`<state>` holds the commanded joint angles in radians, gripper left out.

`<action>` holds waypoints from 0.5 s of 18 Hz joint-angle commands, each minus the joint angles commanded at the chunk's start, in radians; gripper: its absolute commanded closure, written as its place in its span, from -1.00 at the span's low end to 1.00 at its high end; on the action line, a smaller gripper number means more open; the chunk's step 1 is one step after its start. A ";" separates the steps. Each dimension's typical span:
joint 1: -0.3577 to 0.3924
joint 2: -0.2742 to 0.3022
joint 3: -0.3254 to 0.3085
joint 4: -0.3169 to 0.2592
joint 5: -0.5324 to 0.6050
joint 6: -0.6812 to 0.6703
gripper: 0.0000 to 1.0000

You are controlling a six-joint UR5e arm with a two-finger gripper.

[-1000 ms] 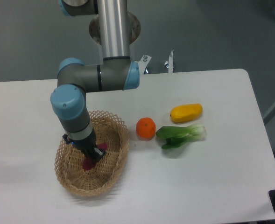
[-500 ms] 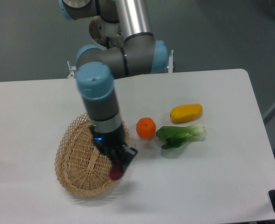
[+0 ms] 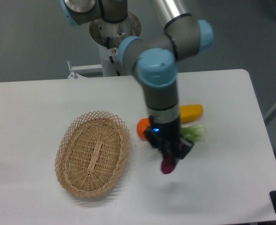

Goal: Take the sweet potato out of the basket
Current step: 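Lift the sweet potato out of the basket and carry it toward the bok choy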

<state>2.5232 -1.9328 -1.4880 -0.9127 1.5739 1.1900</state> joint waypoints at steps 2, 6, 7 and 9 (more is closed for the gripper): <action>0.023 -0.002 -0.002 -0.002 0.000 0.046 0.65; 0.034 -0.003 -0.002 -0.002 0.002 0.063 0.65; 0.035 -0.005 -0.002 -0.002 0.002 0.063 0.65; 0.040 -0.003 -0.003 -0.003 0.002 0.063 0.65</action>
<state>2.5633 -1.9359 -1.4910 -0.9158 1.5754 1.2533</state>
